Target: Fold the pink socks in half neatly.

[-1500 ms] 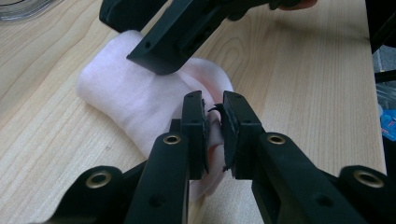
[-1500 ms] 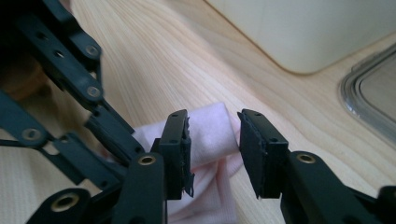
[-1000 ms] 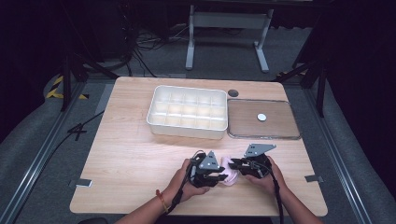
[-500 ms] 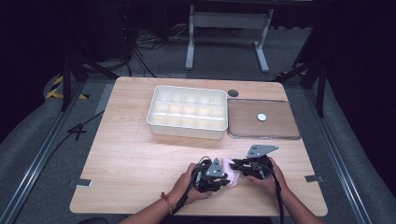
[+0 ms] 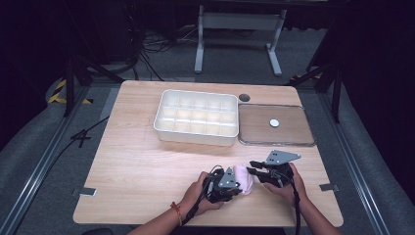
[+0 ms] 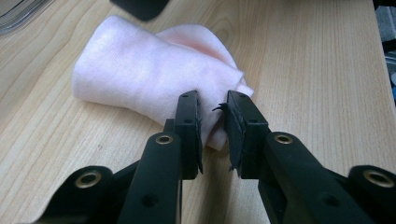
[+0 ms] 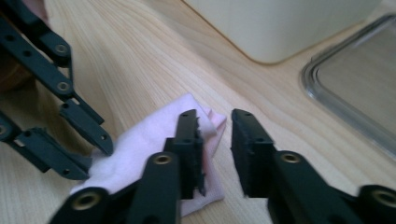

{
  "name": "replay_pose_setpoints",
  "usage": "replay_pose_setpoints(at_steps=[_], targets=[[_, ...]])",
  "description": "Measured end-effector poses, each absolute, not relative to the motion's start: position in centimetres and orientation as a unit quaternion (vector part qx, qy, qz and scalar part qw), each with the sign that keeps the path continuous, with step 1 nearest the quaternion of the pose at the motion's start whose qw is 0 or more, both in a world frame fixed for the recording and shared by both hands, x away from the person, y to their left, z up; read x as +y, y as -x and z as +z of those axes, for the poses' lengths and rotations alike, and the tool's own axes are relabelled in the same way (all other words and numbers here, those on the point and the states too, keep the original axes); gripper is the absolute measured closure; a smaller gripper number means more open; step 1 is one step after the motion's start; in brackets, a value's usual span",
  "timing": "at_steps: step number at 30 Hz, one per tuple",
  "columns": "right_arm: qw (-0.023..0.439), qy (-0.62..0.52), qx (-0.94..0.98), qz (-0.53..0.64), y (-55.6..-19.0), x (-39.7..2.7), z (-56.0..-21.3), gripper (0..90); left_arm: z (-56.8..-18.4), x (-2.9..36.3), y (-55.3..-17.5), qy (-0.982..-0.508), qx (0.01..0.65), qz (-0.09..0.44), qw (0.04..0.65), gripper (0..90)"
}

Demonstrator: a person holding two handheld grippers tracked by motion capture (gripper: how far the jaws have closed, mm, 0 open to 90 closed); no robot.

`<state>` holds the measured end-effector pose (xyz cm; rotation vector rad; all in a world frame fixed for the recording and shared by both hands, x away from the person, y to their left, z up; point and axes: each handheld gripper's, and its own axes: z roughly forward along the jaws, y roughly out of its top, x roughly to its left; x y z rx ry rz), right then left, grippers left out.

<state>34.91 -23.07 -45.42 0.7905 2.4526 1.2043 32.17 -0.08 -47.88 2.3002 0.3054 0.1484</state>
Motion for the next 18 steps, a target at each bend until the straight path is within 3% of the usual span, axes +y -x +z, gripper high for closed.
replay_pose_setpoints(at_steps=[1, 5, 10, 18], targets=[[0.148, -0.275, 0.853, 0.419, -34.9, -23.1, -45.4, 75.2, -47.9, -0.1, -32.2, -0.908, 0.121, 0.059, 0.397, 75.4], [0.157, -0.227, 0.856, 0.438, -33.6, -22.6, -44.3, 88.9, -47.9, -0.1, -32.1, -0.908, 0.121, 0.059, 0.397, 75.7], [0.132, -0.202, 0.877, 0.415, -33.4, -21.3, -45.5, 88.8, -47.8, -0.1, -32.3, -0.912, 0.113, 0.055, 0.391, 76.8], [0.142, -0.222, 0.884, 0.386, -34.3, -21.5, -46.5, 89.2, -47.8, 0.0, -32.4, -0.911, 0.115, 0.049, 0.392, 77.8]])
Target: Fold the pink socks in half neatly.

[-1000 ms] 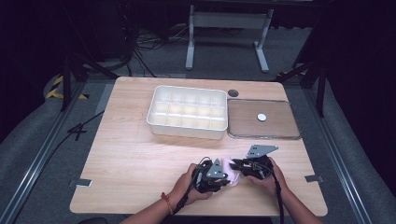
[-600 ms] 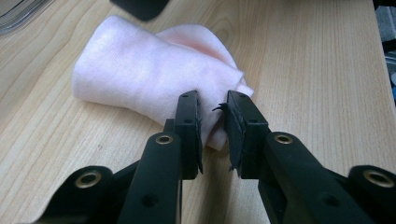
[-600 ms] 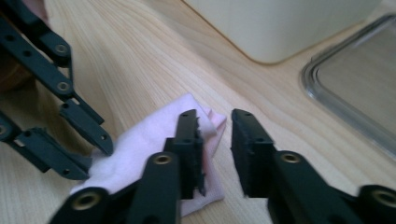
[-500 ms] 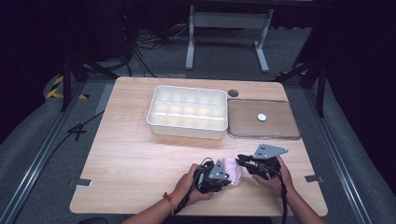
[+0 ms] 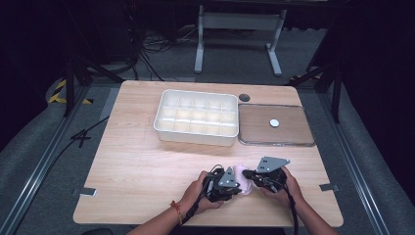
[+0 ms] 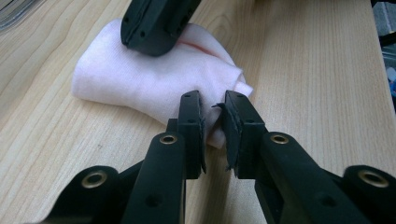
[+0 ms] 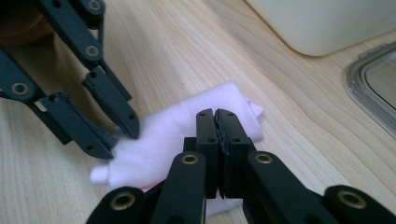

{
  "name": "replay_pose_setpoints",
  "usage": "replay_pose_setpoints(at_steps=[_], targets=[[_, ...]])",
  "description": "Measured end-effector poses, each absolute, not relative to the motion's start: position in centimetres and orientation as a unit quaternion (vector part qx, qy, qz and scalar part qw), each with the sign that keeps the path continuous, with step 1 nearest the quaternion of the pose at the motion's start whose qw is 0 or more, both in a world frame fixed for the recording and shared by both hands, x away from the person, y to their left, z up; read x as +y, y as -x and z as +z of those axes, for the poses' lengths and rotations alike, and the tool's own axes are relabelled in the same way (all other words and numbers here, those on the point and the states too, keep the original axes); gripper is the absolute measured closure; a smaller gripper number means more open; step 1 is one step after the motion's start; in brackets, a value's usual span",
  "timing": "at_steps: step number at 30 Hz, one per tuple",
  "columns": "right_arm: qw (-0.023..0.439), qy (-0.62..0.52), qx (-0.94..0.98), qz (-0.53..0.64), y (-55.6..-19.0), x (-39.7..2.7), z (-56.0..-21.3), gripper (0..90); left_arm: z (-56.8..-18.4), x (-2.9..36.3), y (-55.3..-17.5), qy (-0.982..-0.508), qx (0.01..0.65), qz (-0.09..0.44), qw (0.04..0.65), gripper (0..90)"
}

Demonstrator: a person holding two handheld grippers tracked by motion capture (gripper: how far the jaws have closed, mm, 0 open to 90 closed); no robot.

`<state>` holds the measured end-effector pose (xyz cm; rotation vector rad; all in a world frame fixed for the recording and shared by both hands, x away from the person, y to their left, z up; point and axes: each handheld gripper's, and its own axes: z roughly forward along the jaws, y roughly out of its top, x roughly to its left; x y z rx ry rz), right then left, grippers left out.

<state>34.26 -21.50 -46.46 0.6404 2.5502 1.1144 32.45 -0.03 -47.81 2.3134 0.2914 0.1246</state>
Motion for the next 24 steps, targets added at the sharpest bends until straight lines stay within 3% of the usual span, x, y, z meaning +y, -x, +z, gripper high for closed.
replay_pose_setpoints(at_steps=[8, 15, 24], targets=[[0.183, -0.246, 0.870, 0.387, -34.6, -22.2, -46.2, 89.5, -47.9, 0.0, -32.5, -0.910, 0.119, 0.044, 0.395, 77.8], [0.171, -0.219, 0.863, 0.422, -33.8, -21.3, -45.1, 88.8, -47.9, 0.0, -32.6, -0.909, 0.119, 0.043, 0.397, 77.8], [0.163, -0.219, 0.883, 0.382, -34.5, -19.9, -46.3, 88.4, -48.0, 0.0, -32.5, -0.907, 0.123, 0.042, 0.399, 77.8]])
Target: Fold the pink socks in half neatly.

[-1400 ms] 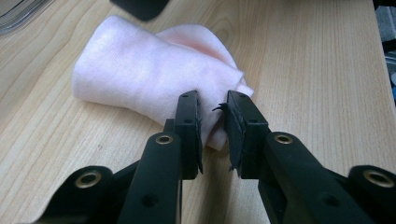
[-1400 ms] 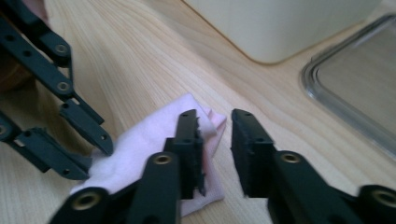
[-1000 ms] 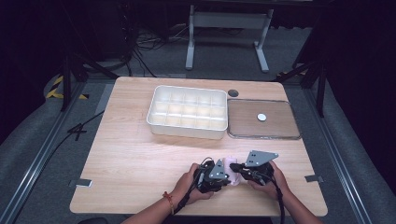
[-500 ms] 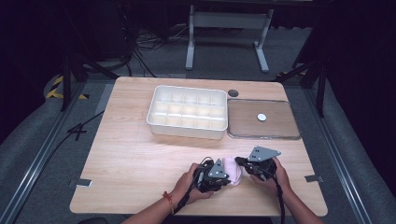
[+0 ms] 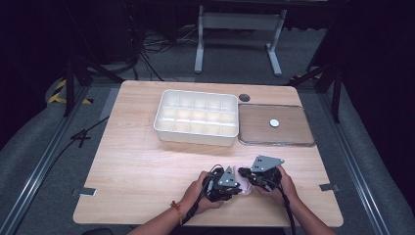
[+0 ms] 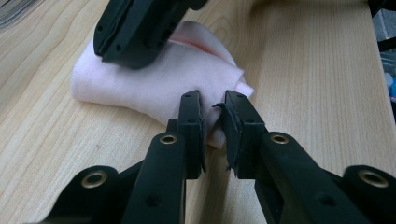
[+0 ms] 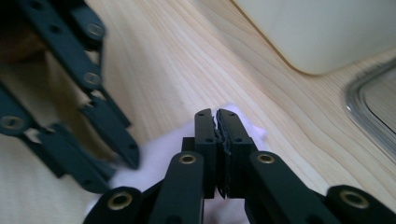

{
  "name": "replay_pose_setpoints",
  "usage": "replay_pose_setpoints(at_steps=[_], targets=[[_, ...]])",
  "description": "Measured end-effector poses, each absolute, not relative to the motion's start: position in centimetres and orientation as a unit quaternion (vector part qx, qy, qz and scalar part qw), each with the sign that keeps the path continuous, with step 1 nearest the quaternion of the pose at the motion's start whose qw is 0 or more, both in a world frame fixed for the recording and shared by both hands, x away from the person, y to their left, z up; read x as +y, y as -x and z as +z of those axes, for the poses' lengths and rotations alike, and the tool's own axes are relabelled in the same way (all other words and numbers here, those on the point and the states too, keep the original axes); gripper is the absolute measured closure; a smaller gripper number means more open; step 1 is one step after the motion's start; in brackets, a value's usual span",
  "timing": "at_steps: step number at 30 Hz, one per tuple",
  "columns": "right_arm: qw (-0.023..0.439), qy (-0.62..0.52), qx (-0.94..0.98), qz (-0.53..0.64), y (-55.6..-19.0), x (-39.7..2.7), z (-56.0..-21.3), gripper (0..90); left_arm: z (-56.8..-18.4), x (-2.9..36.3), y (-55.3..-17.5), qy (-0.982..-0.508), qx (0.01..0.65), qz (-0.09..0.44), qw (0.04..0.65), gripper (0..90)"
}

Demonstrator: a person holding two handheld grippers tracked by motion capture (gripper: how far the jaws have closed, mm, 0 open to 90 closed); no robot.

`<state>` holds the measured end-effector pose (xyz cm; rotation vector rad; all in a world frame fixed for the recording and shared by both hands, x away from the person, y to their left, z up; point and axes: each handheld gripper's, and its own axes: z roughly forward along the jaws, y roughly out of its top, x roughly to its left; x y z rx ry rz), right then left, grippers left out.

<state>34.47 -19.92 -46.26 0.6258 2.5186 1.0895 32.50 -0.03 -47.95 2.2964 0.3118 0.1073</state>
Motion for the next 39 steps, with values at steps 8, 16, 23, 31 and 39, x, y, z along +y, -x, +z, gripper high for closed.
replay_pose_setpoints(at_steps=[8, 16, 23, 31, 39], targets=[[0.180, -0.263, 0.876, 0.361, -35.5, -21.8, -46.7, 88.6, -47.9, -0.1, -32.5, -0.909, 0.118, 0.049, 0.397, 77.9], [0.176, -0.293, 0.851, 0.398, -35.6, -23.8, -45.5, 79.5, -48.0, 0.0, -32.5, -0.906, 0.123, 0.042, 0.402, 77.8], [0.147, -0.287, 0.844, 0.428, -35.1, -23.4, -44.9, 61.7, -48.0, 0.0, -32.4, -0.906, 0.124, 0.046, 0.402, 77.6], [0.097, -0.280, 0.861, 0.413, -35.3, -21.6, -45.9, 44.3, -47.8, 0.3, -32.4, -0.902, 0.125, 0.040, 0.412, 72.6], [0.093, -0.297, 0.859, 0.408, -35.6, -22.1, -46.1, 40.4, -44.8, 2.8, -31.7, -0.906, 0.115, 0.078, 0.399, 43.4]])
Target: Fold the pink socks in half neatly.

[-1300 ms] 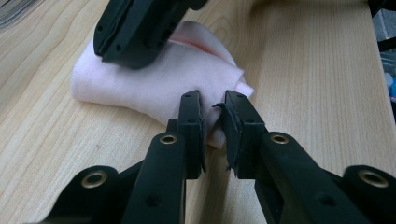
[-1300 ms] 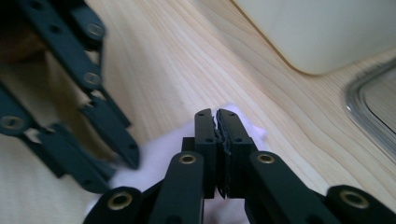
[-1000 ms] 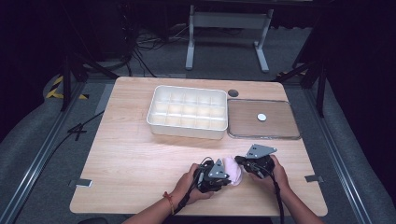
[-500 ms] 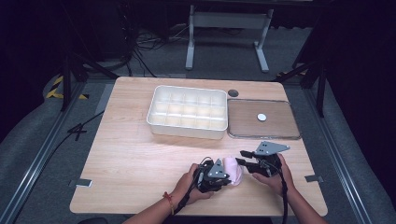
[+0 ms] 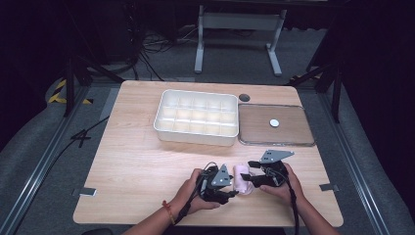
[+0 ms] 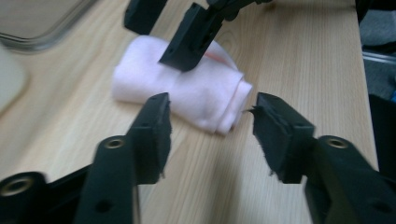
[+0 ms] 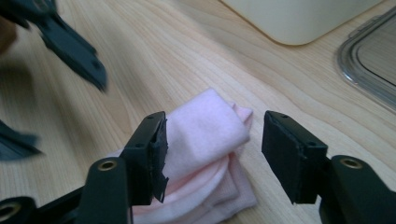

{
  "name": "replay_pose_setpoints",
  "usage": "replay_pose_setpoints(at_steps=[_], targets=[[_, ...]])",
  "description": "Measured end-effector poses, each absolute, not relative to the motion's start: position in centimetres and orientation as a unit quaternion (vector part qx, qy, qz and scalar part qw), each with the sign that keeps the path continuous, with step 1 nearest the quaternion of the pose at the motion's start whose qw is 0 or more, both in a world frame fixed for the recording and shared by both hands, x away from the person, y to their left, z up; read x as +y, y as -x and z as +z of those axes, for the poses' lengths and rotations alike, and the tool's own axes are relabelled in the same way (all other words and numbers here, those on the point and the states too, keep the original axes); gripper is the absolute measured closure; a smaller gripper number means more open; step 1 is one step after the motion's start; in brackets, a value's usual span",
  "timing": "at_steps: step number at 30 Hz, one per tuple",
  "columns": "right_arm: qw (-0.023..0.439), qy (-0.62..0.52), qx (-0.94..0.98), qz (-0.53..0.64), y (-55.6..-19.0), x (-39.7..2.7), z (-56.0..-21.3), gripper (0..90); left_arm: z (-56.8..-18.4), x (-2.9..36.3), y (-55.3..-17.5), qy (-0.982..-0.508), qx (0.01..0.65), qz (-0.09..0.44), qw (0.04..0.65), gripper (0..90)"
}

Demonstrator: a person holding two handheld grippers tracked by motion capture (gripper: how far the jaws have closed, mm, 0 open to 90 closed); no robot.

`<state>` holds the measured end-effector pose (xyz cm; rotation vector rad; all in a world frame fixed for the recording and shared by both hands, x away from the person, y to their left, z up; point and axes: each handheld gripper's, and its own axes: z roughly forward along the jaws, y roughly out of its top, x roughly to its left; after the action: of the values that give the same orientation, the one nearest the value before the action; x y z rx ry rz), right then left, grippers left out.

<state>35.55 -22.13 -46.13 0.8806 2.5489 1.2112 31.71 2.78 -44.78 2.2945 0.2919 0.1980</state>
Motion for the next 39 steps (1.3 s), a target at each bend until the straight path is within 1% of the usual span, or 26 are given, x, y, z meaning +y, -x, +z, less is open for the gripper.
replay_pose_setpoints(at_steps=[2, 3, 5, 7, 8, 11, 14, 19, 24, 27, 28, 29, 31, 33, 35, 37, 39], targets=[[0.096, -0.302, 0.856, 0.410, -35.5, -22.3, -46.0, 39.5, -44.1, 4.1, -31.6, -0.913, 0.122, 0.083, 0.380, 34.9], [0.097, -0.304, 0.853, 0.413, -35.5, -22.4, -45.8, 39.3, -44.0, 4.9, -31.5, -0.914, 0.127, 0.091, 0.374, 32.3], [0.103, -0.307, 0.851, 0.414, -35.4, -22.4, -45.6, 37.5, -44.1, 6.9, -31.5, -0.918, 0.140, 0.095, 0.359, 27.6], [0.111, -0.308, 0.850, 0.413, -35.3, -22.3, -45.3, 34.5, -44.6, 9.1, -31.5, -0.918, 0.162, 0.100, 0.348, 24.9], [0.111, -0.308, 0.850, 0.413, -35.3, -22.3, -45.3, 34.5, -44.6, 9.1, -31.5, -0.918, 0.162, 0.100, 0.348, 23.7], [0.114, -0.319, 0.840, 0.424, -35.3, -22.2, -44.8, 33.2, -45.6, 12.7, -31.5, -0.922, 0.188, 0.114, 0.319, 22.9], [0.115, -0.320, 0.843, 0.416, -35.3, -21.7, -44.9, 32.5, -46.2, 14.8, -31.6, -0.922, 0.210, 0.116, 0.305, 22.0], [0.103, -0.322, 0.856, 0.390, -35.6, -21.4, -45.8, 32.6, -46.8, 16.4, -31.6, -0.921, 0.225, 0.109, 0.300, 21.9], [0.071, -0.330, 0.862, 0.378, -36.1, -21.8, -46.8, 33.2, -46.9, 17.1, -31.7, -0.921, 0.228, 0.103, 0.298, 21.7], [0.038, -0.332, 0.861, 0.383, -36.4, -22.1, -47.2, 40.1, -47.0, 17.3, -31.7, -0.918, 0.235, 0.104, 0.302, 20.3], [0.028, -0.335, 0.860, 0.385, -36.5, -22.2, -47.3, 41.7, -47.1, 17.4, -31.8, -0.915, 0.244, 0.103, 0.304, 19.5], [0.028, -0.335, 0.860, 0.385, -36.5, -22.2, -47.3, 41.7, -47.1, 17.4, -31.8, -0.915, 0.244, 0.103, 0.304, 18.4], [0.013, -0.329, 0.860, 0.390, -36.6, -22.3, -47.3, 49.4, -47.2, 17.6, -31.9, -0.912, 0.254, 0.098, 0.305, 17.6], [-0.004, -0.324, 0.861, 0.393, -36.8, -22.3, -47.4, 54.8, -47.5, 17.9, -32.2, -0.906, 0.265, 0.087, 0.318, 15.8], [-0.008, -0.323, 0.861, 0.394, -36.8, -22.2, -47.4, 56.0, -47.6, 18.0, -32.2, -0.905, 0.266, 0.089, 0.320, 15.5], [-0.016, -0.320, 0.860, 0.396, -36.8, -22.3, -47.4, 60.7, -47.7, 18.1, -32.2, -0.902, 0.267, 0.091, 0.327, 15.3], [-0.014, -0.315, 0.862, 0.396, -36.8, -22.3, -47.4, 63.1, -47.9, 18.2, -32.2, -0.896, 0.273, 0.096, 0.337, 14.7]])
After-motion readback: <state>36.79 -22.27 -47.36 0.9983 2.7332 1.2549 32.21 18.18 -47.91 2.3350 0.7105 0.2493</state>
